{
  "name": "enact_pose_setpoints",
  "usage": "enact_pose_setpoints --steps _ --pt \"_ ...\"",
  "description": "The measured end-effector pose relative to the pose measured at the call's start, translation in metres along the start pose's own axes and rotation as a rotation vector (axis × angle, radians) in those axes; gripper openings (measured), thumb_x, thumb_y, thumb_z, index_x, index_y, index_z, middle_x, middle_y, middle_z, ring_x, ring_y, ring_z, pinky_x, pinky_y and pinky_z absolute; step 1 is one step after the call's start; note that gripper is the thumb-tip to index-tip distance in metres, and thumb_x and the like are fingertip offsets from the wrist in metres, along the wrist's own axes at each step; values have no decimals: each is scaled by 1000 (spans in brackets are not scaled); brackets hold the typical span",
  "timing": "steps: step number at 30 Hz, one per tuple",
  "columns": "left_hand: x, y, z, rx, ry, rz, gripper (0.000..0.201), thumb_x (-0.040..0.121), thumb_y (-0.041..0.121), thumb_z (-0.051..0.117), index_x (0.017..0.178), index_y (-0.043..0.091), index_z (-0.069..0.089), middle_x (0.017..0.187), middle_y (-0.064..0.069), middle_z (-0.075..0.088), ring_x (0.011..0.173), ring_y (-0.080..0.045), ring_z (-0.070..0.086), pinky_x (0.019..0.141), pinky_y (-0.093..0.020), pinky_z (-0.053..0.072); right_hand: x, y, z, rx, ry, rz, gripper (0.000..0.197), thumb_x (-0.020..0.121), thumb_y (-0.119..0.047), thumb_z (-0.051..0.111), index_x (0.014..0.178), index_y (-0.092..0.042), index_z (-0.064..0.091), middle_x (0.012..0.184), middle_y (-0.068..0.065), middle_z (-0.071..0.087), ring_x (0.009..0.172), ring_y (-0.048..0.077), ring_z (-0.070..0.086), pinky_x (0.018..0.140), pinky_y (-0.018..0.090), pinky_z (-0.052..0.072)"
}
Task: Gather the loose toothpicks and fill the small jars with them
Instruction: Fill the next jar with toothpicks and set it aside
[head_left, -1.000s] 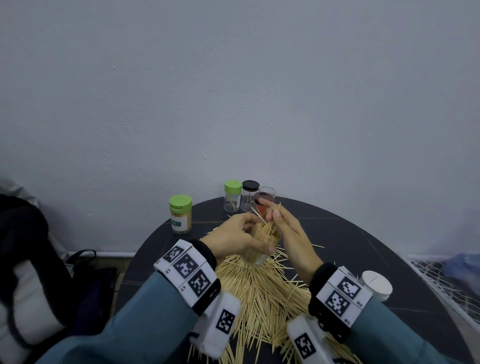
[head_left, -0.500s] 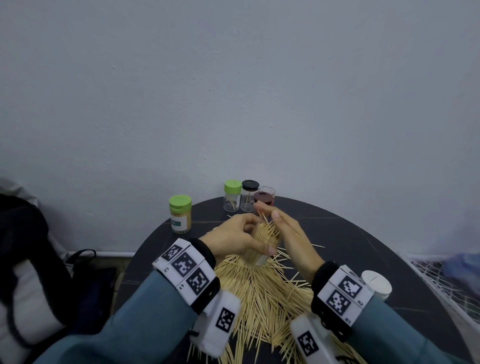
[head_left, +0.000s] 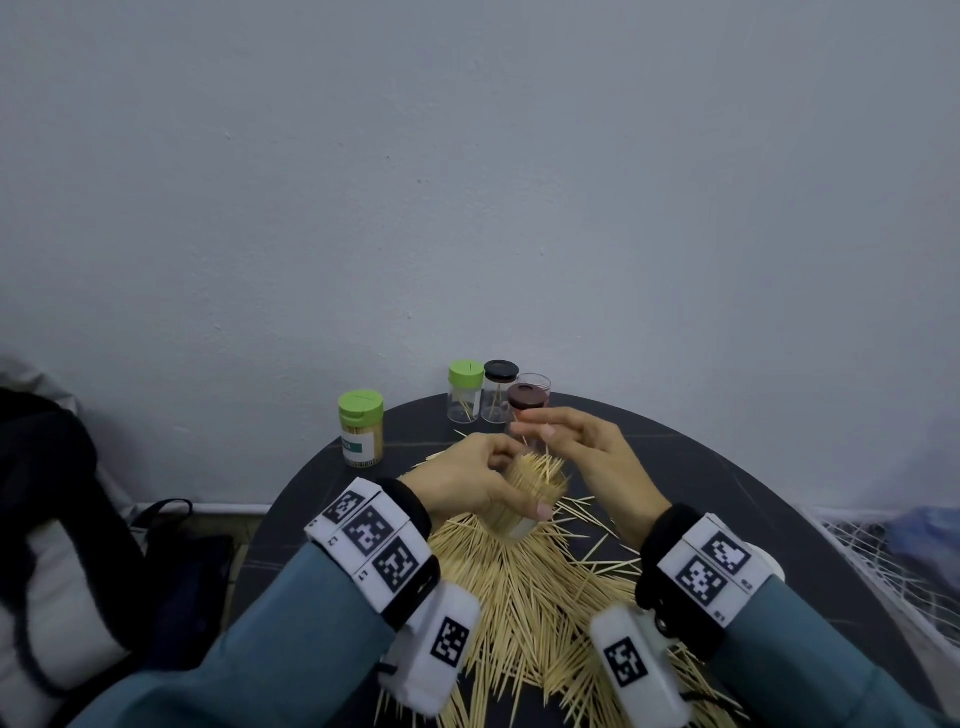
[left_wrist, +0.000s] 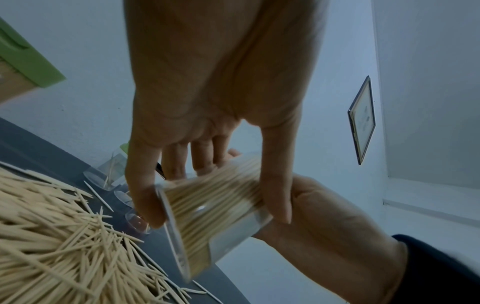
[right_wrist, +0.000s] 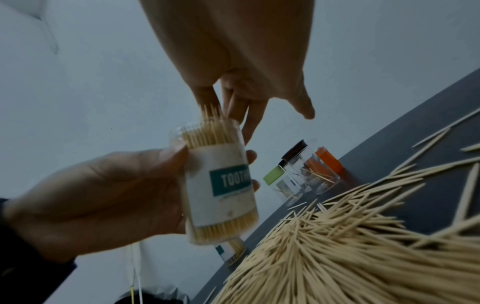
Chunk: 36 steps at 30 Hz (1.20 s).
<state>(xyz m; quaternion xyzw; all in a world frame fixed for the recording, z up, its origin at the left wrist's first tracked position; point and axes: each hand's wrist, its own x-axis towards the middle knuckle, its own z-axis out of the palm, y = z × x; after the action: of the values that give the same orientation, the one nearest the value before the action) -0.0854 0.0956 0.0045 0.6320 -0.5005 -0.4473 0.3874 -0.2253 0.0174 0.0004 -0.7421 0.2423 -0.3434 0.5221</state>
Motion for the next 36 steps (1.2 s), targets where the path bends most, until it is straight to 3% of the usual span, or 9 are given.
enact_pose_setpoints --steps 5,10,13,17,19,21,24,28,36 --pt "-1 1 -1 -75 20 -24 54 71 12 79 120 14 55 118 -9 63 112 -26 58 88 -42 50 -3 5 -2 -21 55 -128 19 93 -7 51 105 -6 65 107 2 70 103 8 64 85 18 50" --pt "-1 2 -4 -180 46 -37 51 74 8 76 120 12 53 113 -8 65 102 -22 63 77 -38 55 -10 3 3 -96 -78 -36 35 98 -29 33 116 -21 63 125 -20 55 107 -26 43 81 -8 31" --pt "-1 2 -4 -200 59 -28 49 75 7 75 119 11 54 105 -4 67 92 -17 65 71 -35 56 -11 1 -1 -108 -58 -65 39 100 -28 30 133 -25 50 133 -19 49 109 -30 39 81 -10 28" --pt "-2 2 -4 -215 86 -23 51 76 7 74 122 9 52 109 -7 67 97 -20 64 73 -37 55 -15 2 -1 -237 -153 -70 40 96 -46 33 133 -39 44 141 -20 42 130 -15 29 113 21 7" --pt "-3 2 -4 -214 98 -17 53 76 8 75 124 9 52 113 -9 66 103 -23 63 76 -40 55 -18 2 1 -370 -202 -56 43 94 -49 31 135 -40 40 143 -16 41 135 -7 27 114 31 -7" --pt "-2 2 -4 -204 101 -8 53 75 9 75 123 10 52 112 -8 67 102 -22 63 75 -38 55 -21 -1 1 -384 -191 -72 46 93 -42 33 139 -37 35 139 -15 46 129 -10 35 115 22 7" --pt "-1 2 -3 -190 109 9 54 73 8 77 121 11 53 112 -7 66 105 -23 62 82 -42 53 -21 -9 -4 -364 -150 -90 44 97 -30 39 141 -34 33 134 -21 45 114 -25 37 97 0 28" --pt "-1 -1 -3 -198 153 47 59 69 2 78 121 11 53 111 -5 65 109 -24 59 96 -48 47 -23 -7 -6 -537 -254 -87 43 97 -34 35 140 -35 34 144 -27 28 134 -14 19 115 30 1" --pt "-3 1 -4 -185 148 149 63 65 -6 79 118 15 53 113 -6 63 110 -21 58 92 -34 50 -29 -11 -9 -606 -289 -122 53 89 -48 30 141 -42 24 151 -29 7 136 -15 -2 114 46 -12"
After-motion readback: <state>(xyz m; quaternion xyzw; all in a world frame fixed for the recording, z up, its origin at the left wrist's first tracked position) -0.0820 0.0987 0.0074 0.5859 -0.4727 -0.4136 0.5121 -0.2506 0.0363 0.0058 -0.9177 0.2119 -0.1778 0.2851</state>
